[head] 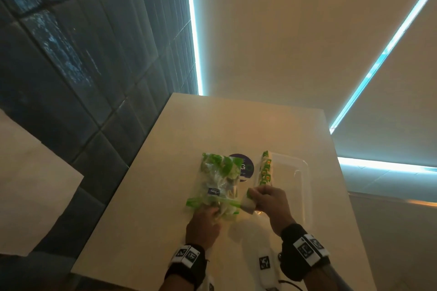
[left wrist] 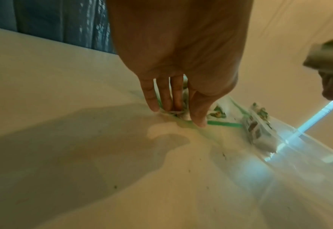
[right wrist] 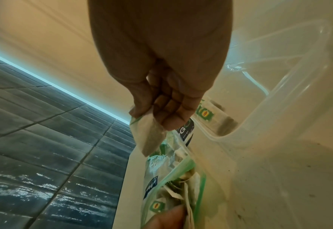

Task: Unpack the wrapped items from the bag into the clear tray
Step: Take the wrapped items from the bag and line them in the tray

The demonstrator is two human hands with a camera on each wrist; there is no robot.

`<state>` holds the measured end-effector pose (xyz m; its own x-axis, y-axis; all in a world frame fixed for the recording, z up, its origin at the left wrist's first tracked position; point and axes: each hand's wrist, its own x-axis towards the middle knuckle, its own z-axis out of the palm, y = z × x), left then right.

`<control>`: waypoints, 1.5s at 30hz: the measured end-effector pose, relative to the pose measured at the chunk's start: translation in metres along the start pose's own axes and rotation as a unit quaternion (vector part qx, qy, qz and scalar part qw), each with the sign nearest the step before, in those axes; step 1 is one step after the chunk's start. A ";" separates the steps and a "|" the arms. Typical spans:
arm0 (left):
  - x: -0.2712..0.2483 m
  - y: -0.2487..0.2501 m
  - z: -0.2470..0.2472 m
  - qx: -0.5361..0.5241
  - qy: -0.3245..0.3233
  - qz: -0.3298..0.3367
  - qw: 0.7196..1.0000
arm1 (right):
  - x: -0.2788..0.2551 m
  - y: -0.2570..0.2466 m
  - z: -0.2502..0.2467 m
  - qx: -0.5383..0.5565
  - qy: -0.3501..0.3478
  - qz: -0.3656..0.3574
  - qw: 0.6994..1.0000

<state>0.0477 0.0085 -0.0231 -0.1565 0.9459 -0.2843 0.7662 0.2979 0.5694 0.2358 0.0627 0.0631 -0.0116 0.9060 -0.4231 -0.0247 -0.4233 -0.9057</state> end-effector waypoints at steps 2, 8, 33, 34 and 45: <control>0.005 0.003 0.010 0.023 0.003 0.001 1.000 | -0.002 0.001 -0.001 -0.005 -0.007 0.007 1.000; 0.016 0.009 0.018 0.034 0.035 -0.025 0.998 | -0.005 0.001 -0.008 0.008 -0.012 0.017 1.000; 0.000 0.027 -0.011 -0.116 0.068 -0.042 0.990 | 0.006 0.018 -0.014 -0.050 -0.038 -0.002 0.998; -0.001 0.027 -0.016 -0.154 0.049 -0.047 0.986 | 0.006 0.018 -0.014 -0.068 -0.054 -0.010 0.996; -0.002 0.048 -0.064 -0.431 -0.046 -0.051 0.900 | 0.000 0.014 0.015 -0.208 -0.216 -0.119 0.947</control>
<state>0.0452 0.0290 0.0544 -0.1152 0.9052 -0.4090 -0.0243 0.4091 0.9122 0.2204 0.0568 0.0507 -0.4651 0.8532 -0.2362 0.3163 -0.0890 -0.9445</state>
